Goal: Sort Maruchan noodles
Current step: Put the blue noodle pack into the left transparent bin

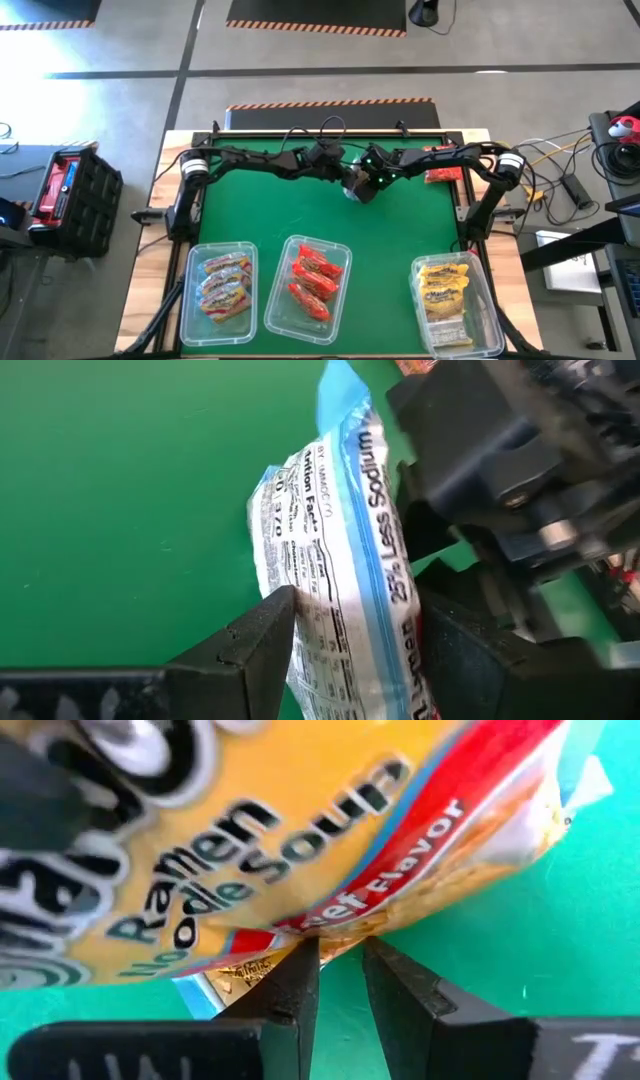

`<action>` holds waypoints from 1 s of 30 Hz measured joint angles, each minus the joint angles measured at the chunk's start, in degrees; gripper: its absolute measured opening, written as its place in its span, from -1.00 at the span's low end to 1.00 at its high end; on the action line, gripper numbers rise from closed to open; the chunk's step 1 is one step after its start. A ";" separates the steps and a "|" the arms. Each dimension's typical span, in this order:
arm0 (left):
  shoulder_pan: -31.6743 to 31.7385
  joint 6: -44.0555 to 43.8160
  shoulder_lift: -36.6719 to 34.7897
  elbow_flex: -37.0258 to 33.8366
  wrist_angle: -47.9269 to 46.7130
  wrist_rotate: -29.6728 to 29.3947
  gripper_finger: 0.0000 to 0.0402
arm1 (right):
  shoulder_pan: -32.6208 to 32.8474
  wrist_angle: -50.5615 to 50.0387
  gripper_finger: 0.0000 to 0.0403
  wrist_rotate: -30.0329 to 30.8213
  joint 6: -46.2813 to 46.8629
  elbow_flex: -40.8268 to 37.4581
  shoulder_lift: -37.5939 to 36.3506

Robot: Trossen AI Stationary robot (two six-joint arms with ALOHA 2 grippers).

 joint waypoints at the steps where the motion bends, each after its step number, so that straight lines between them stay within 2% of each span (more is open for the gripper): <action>1: 0.00 0.14 0.05 -0.03 -0.22 -0.20 -0.11 | 0.00 0.07 -0.62 0.00 -0.11 0.00 0.00; 13: -0.02 0.23 0.38 -0.25 -0.94 0.16 -0.12 | 0.00 0.40 -0.63 0.04 -1.50 0.09 0.02; 16: -0.02 0.16 0.38 -0.25 -0.78 0.19 -0.20 | 0.00 0.28 -0.62 0.01 -2.30 0.09 -0.02; 24: 0.03 -1.43 0.38 -0.20 -2.01 0.28 -0.55 | -0.11 -3.57 -0.55 -0.04 -6.70 -0.09 -3.33; 30: 0.14 -1.88 0.38 -0.14 -2.47 0.91 -0.59 | -0.13 -9.65 -0.47 0.12 -9.42 -0.02 -8.78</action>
